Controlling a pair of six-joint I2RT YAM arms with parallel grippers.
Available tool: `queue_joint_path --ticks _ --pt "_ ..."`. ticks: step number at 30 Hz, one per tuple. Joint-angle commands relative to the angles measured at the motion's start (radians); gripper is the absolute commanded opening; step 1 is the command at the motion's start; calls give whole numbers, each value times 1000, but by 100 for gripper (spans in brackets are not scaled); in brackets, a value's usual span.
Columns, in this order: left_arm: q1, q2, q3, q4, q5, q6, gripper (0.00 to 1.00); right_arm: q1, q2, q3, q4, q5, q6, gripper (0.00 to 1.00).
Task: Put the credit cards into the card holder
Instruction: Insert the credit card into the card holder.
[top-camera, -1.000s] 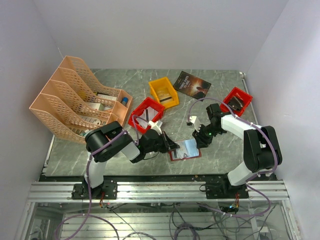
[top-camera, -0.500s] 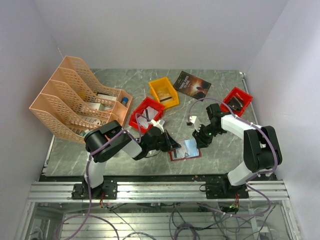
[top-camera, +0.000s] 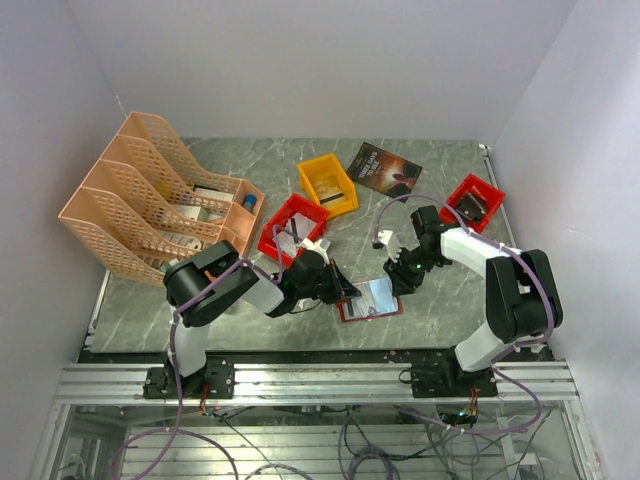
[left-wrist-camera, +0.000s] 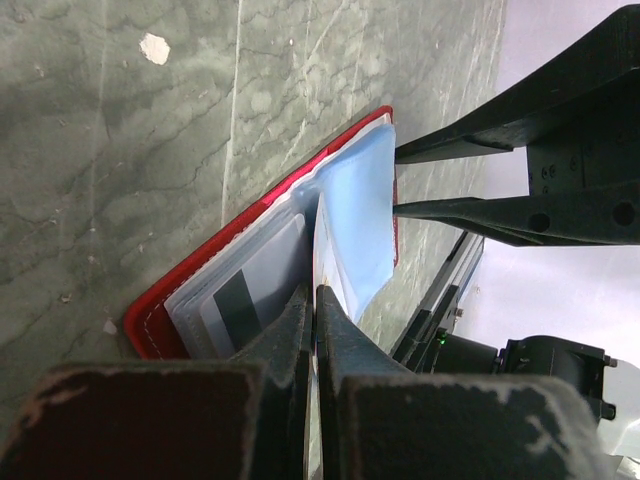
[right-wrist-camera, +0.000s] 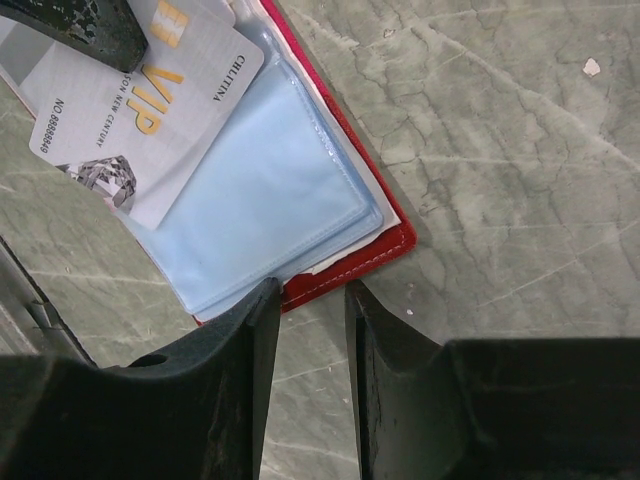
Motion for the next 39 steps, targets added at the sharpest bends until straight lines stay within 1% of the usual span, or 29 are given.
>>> queue_joint_path --ticks 1,9,31,36,39 --pt "3 -4 -3 -106 27 35 7 12 38 1 34 30 8 33" --pt "4 27 15 -84 54 32 7 21 48 1 36 34 12 33" --pt "5 76 76 -109 61 76 7 26 53 2 36 38 13 33" --pt "5 89 90 -109 69 87 7 27 30 5 46 36 24 34" --pt "6 87 94 -125 66 94 7 25 -7 4 58 34 31 36"
